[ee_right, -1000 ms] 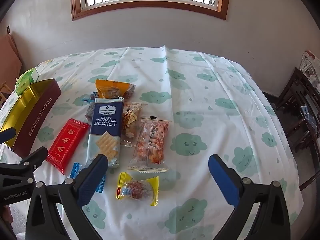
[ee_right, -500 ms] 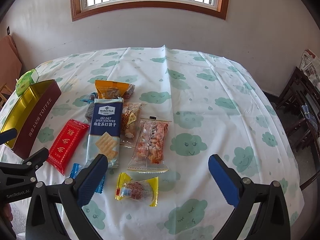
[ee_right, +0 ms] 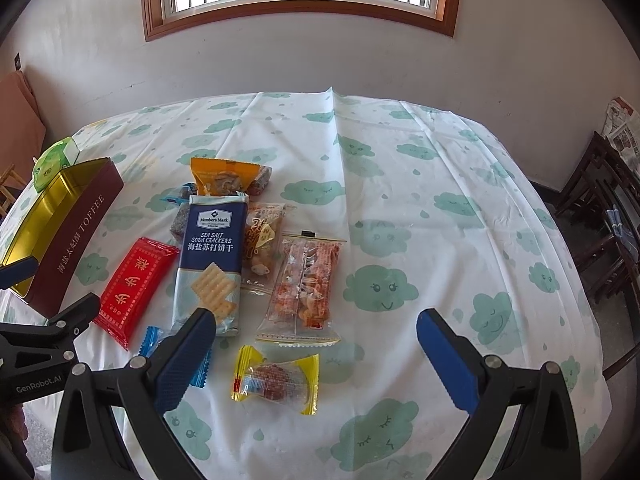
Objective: Organize snacks
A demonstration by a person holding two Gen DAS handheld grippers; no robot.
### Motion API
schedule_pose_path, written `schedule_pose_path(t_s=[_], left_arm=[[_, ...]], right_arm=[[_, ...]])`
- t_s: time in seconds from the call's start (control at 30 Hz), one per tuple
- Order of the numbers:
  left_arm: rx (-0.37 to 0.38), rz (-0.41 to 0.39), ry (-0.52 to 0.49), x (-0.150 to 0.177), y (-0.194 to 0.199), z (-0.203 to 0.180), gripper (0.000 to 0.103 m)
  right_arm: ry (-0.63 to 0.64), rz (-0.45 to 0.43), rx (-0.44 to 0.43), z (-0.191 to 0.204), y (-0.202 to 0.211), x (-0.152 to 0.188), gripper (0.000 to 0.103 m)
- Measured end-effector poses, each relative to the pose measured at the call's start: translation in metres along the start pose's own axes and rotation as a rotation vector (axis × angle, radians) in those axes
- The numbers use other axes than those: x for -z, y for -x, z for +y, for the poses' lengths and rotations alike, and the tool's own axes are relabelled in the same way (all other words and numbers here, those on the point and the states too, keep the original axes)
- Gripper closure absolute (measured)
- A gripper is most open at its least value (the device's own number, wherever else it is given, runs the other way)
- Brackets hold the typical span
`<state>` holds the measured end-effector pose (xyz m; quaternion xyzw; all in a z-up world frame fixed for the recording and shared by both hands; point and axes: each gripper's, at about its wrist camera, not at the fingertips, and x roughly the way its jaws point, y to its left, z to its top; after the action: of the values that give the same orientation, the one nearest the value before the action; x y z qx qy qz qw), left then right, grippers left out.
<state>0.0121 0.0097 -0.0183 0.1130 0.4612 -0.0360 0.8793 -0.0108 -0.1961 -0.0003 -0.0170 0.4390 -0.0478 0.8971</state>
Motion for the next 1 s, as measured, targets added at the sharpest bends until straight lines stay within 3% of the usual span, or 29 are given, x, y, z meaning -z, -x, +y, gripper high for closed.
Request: schedule_pose_path(t_s=[0.53, 1.0], left_arm=[[0.021, 0.032, 0.027, 0.0, -0.007, 0.007, 0.009], [0.043, 0.015, 0.022, -0.003, -0.01, 0.01, 0.013]], right_arm=[[0.002, 0.008, -0.004, 0.0, -0.003, 0.0, 0.002], [-0.012, 0.059, -0.025, -0.004, -0.017, -0.001, 0.02]])
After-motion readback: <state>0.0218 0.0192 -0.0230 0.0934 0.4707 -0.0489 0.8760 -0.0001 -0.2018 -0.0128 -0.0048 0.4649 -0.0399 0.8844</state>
